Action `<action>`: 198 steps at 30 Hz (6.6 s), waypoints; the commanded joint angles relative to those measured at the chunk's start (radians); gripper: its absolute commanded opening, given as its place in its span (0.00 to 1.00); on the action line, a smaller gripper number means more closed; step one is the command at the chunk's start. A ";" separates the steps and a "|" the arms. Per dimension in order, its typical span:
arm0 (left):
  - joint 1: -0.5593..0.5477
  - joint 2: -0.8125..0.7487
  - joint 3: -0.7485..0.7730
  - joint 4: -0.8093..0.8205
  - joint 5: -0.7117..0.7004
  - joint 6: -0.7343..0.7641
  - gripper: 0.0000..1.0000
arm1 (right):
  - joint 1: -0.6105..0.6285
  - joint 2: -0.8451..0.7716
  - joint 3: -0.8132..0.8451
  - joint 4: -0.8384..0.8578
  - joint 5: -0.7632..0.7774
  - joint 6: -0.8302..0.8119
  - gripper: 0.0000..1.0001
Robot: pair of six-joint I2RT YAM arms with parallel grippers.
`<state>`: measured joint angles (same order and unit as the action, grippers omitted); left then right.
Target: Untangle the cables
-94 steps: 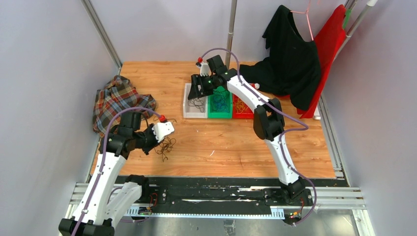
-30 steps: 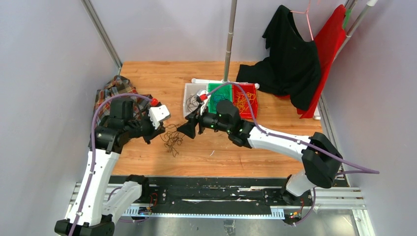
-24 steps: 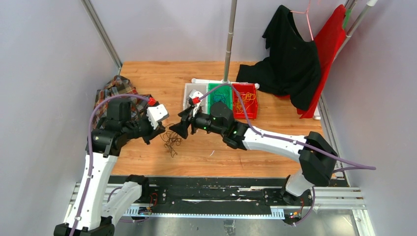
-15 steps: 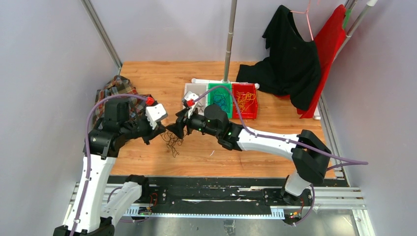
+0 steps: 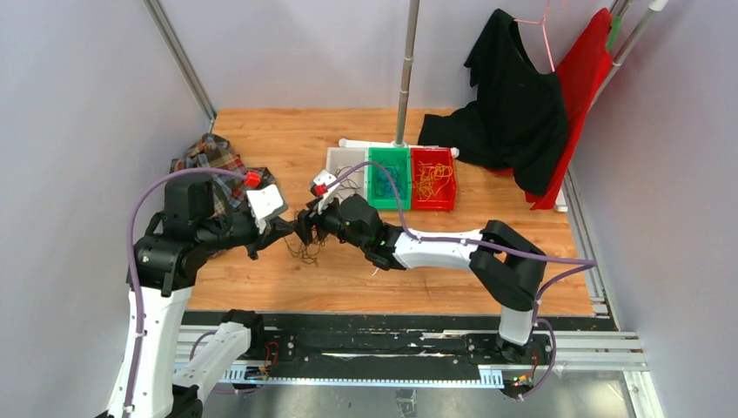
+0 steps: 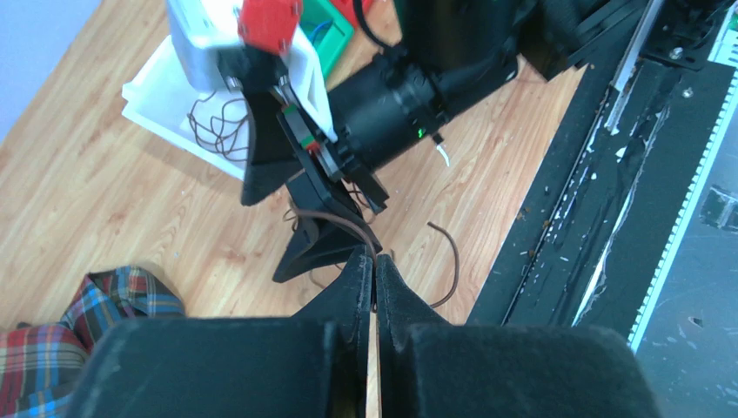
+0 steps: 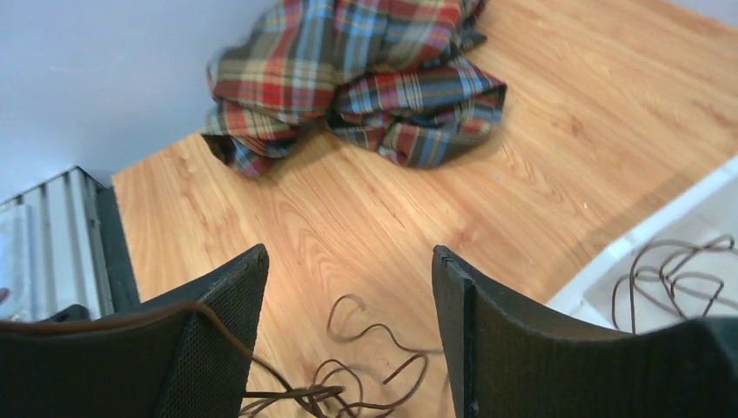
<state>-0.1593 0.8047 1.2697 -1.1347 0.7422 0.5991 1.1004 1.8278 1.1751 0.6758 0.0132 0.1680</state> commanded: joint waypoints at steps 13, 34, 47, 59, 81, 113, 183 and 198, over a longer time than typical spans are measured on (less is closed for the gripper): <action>0.006 0.046 0.291 -0.030 0.089 -0.042 0.00 | -0.071 -0.012 -0.346 0.173 0.194 0.142 0.59; 0.006 0.239 0.783 0.024 -0.160 -0.016 0.00 | -0.118 -0.067 -0.642 0.250 0.214 0.287 0.04; 0.006 0.201 0.652 0.690 -0.635 -0.104 0.00 | -0.183 -0.137 -0.791 0.311 0.202 0.358 0.01; 0.006 0.284 0.734 0.823 -0.675 -0.112 0.00 | -0.192 -0.171 -0.884 0.471 0.146 0.369 0.21; 0.006 0.298 0.753 1.333 -0.880 0.061 0.00 | -0.256 -0.351 -0.994 0.358 0.142 0.404 0.08; 0.006 0.512 1.135 1.549 -0.913 0.267 0.00 | -0.662 0.020 -1.278 0.906 0.134 0.775 0.01; -0.549 0.552 -0.269 0.608 -0.307 0.271 0.81 | -0.828 -1.138 -0.750 -0.460 -0.441 0.383 0.01; -0.604 0.886 -0.223 0.675 -0.419 0.320 0.39 | -0.832 -1.257 -0.809 -0.575 -0.319 0.318 0.01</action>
<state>-0.7559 1.6981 1.0836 -0.5030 0.3408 0.8940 0.2802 0.5827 0.3744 0.1257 -0.3378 0.5228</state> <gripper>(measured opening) 0.449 0.010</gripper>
